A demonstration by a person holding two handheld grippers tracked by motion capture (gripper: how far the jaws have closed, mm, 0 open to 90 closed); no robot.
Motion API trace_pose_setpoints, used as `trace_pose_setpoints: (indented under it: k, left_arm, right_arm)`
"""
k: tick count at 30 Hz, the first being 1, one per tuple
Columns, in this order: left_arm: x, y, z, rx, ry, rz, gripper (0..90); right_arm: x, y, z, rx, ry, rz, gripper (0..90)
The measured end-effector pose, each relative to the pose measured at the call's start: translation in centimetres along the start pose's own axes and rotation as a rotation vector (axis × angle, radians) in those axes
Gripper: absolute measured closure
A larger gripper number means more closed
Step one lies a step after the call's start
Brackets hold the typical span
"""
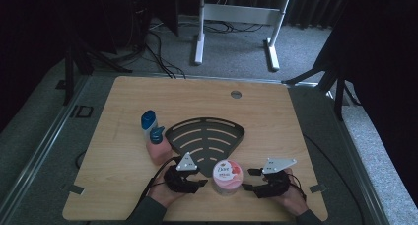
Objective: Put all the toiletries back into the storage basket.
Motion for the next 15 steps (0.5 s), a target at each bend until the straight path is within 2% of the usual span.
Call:
trace_pose_setpoints:
  k: [5,10,15]
  left_arm:
    - [0.0,-0.5,0.7,-0.020,-0.034,-0.004,46.5]
    - [0.2,-0.8,1.2,-0.046,-0.040,0.004,45.0]
    - [0.2,-1.1,2.0,-0.063,-0.083,-0.001,40.7]
  right_arm:
    - [0.1,-0.1,-0.3,0.015,0.024,0.006,35.0]
    - [0.3,-0.3,-0.5,0.039,0.036,0.006,34.9]
    - [0.4,-0.6,-0.9,0.062,0.058,0.011,32.5]
Point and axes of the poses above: each handheld gripper's, and its own axes: y roughly backward along the jaws, x roughly out of its top, z roughly to its right, the point moved 10 cm from there along -y, roughly forward along the jaws, and after that the axes turned 15 degrees about y, right-handed, at the moved point
